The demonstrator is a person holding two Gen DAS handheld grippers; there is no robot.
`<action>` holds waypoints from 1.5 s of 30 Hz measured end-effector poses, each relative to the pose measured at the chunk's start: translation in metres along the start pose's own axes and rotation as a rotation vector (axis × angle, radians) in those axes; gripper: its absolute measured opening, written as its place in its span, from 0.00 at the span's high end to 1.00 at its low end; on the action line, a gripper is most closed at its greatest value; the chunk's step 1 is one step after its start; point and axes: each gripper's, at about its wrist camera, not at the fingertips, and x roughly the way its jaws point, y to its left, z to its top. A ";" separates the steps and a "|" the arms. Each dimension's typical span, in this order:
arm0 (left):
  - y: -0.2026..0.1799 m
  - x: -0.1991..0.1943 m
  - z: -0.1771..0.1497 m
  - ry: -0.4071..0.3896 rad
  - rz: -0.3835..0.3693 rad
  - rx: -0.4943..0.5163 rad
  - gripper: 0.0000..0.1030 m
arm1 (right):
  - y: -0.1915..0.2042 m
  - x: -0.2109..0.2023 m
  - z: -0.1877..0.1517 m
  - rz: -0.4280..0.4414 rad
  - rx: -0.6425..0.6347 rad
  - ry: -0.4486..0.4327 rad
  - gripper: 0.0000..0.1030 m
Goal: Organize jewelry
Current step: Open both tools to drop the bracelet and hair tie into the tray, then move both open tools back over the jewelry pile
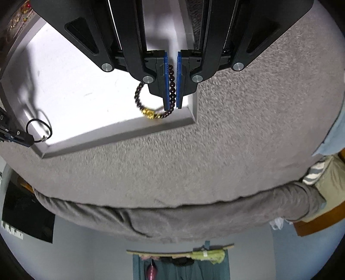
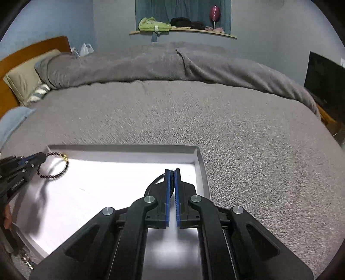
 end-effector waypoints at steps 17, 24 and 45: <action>-0.003 0.003 0.000 0.012 0.017 0.014 0.77 | -0.002 -0.002 -0.001 0.001 0.000 -0.004 0.78; -0.006 -0.030 0.002 -0.074 0.029 -0.002 0.61 | -0.008 -0.034 0.000 0.026 0.040 -0.066 0.51; -0.024 -0.164 -0.103 -0.195 0.024 -0.155 0.07 | -0.031 -0.196 -0.110 0.052 0.053 -0.195 0.05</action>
